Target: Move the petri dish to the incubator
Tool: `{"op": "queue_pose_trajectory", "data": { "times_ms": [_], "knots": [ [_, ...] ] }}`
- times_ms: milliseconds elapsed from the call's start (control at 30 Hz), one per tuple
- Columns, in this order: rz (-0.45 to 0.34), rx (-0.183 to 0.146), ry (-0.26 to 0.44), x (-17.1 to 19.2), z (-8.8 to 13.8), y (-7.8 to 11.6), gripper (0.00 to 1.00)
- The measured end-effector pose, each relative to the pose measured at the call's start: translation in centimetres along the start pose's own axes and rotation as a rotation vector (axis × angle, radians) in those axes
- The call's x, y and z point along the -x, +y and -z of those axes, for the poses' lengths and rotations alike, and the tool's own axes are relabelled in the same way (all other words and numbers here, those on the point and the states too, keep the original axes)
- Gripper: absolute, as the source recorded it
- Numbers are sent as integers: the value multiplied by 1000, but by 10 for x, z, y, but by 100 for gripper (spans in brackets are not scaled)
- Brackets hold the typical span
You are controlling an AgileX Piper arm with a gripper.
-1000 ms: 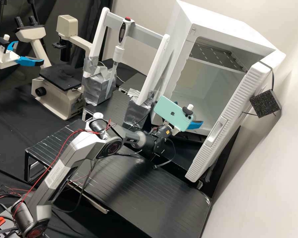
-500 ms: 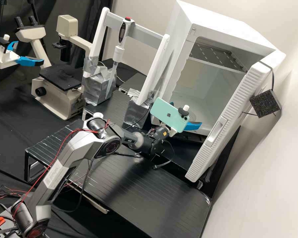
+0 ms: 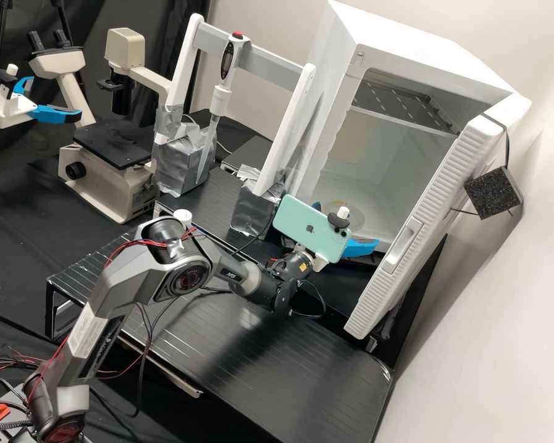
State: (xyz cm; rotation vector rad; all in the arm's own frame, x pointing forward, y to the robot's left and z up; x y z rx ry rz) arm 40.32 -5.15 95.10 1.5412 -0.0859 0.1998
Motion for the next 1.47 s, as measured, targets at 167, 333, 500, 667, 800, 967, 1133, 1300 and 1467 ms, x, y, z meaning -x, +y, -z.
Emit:
{"op": "queue_pose_trajectory", "data": {
  "times_ms": [167,333,500,667,800,967,1133,1300,1467],
  "knots": [
    [-29,-16,15,25,-4,4,100],
    [-68,-42,20,61,-8,7,100],
    [-81,-56,-44,106,-3,9,100],
    [-103,-82,-54,149,23,11,100],
    [-98,-79,19,180,60,1,100],
    [-25,-72,153,201,98,-28,100],
    [17,-76,222,215,123,-56,100],
    [-2,-113,191,220,131,-70,100],
    [22,-143,152,218,129,-80,100]
  ]
}}
